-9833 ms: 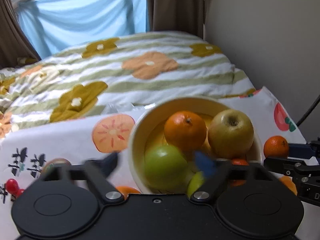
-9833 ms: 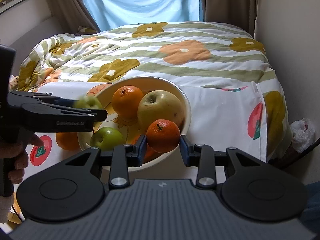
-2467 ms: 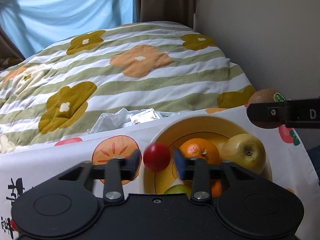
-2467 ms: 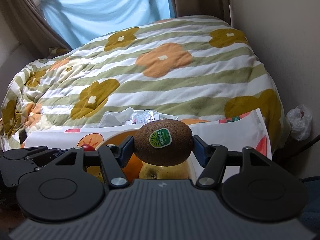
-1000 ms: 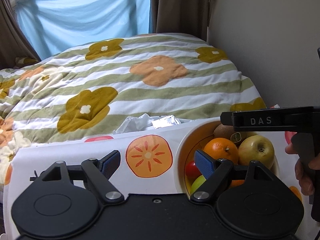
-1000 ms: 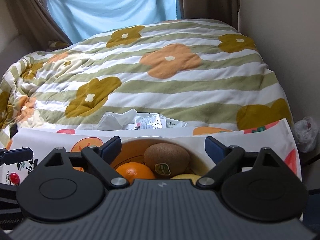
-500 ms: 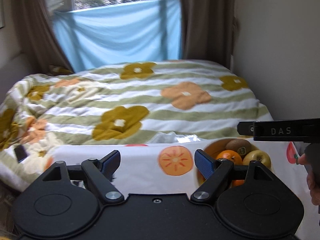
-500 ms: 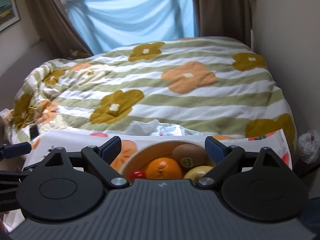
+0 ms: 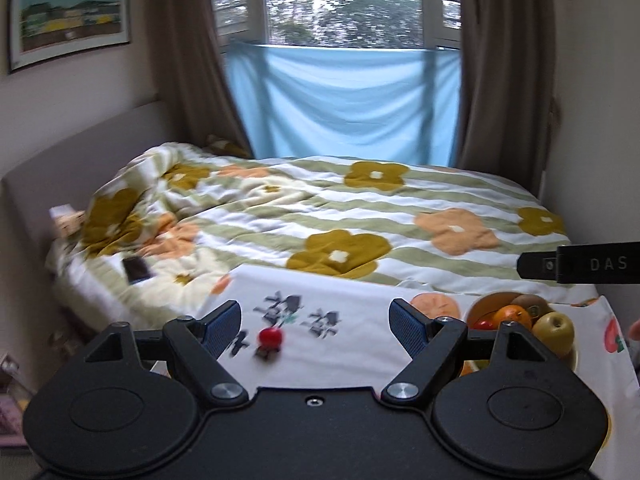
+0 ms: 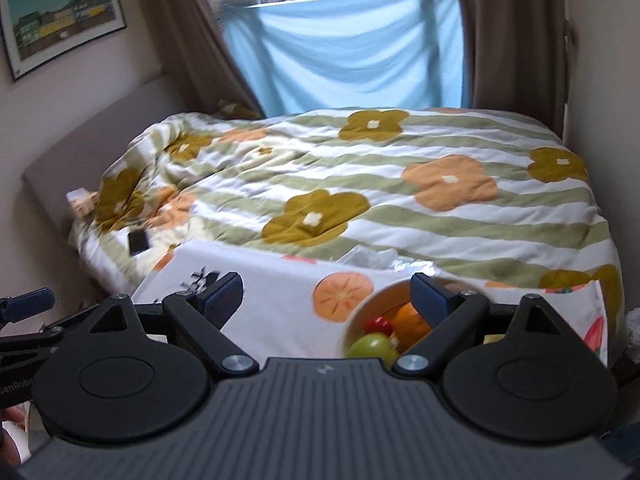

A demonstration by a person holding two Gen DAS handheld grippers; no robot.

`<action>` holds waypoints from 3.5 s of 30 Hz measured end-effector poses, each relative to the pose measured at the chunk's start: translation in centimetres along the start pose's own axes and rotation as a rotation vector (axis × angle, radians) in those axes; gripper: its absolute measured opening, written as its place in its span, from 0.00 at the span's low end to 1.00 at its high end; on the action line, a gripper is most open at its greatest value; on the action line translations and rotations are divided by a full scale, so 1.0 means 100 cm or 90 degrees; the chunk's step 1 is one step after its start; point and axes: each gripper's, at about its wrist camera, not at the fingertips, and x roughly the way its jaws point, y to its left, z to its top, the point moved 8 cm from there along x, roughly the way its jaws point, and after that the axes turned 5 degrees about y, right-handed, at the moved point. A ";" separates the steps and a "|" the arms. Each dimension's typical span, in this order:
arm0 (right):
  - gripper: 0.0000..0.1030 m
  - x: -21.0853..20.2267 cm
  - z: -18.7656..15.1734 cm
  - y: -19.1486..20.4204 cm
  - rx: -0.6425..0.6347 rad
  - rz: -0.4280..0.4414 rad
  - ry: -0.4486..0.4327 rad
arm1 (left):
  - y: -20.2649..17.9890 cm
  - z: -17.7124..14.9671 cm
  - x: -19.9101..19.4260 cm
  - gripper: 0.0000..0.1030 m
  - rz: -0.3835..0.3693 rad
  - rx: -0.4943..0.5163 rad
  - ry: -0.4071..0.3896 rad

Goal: Organize fruits
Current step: 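Withdraw both tools toward the last tomato and the large orange, then grasp the last red cherry tomato with the left tool while the right tool grasps the large orange, then carry the tomato with the left tool over the bowl while the right tool carries the orange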

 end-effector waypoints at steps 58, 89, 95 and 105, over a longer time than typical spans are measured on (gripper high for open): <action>1.00 0.136 -0.133 0.036 0.221 -0.253 0.096 | 0.075 -0.044 0.242 0.38 -0.181 0.049 0.230; 0.72 0.143 -0.117 0.027 0.165 -0.245 0.087 | 0.075 -0.070 0.184 0.38 -0.177 0.100 0.207; 0.71 0.122 -0.115 0.035 0.157 -0.211 0.076 | 0.068 -0.060 0.156 0.38 -0.174 0.094 0.177; 0.71 0.066 -0.106 0.023 0.150 -0.172 0.052 | 0.041 -0.045 0.098 0.38 -0.161 0.088 0.122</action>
